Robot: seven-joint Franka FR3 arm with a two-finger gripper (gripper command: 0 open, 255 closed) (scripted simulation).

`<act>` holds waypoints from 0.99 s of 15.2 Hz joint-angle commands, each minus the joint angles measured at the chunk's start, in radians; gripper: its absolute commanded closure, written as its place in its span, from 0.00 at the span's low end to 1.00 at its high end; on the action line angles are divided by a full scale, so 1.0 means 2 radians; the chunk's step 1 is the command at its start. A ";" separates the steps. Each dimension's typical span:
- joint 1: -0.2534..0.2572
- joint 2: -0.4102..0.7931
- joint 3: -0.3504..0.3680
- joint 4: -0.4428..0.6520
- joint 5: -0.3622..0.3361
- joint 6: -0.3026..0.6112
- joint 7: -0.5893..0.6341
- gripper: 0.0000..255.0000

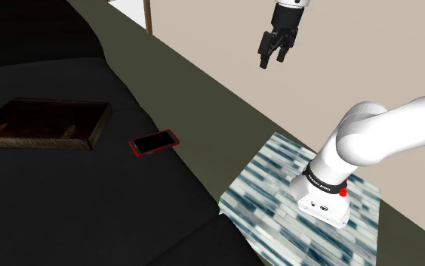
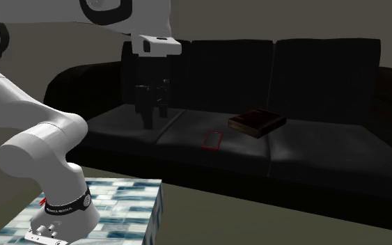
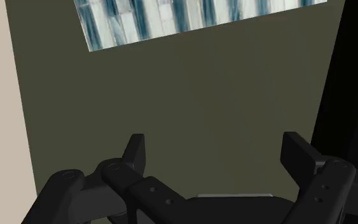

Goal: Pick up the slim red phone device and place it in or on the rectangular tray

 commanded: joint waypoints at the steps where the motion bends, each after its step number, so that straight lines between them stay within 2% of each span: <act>1: 0.000 0.000 0.000 0.000 0.000 0.000 0.000 0.00; 6: 0.015 -0.008 -0.067 -0.093 0.078 0.106 -0.043 0.00; 9: 0.033 0.001 -0.107 -0.141 0.132 0.171 -0.080 0.00; 12: 0.064 0.023 -0.150 -0.181 0.199 0.237 -0.130 0.00; 15: 0.116 0.058 -0.202 -0.209 0.285 0.299 -0.199 0.00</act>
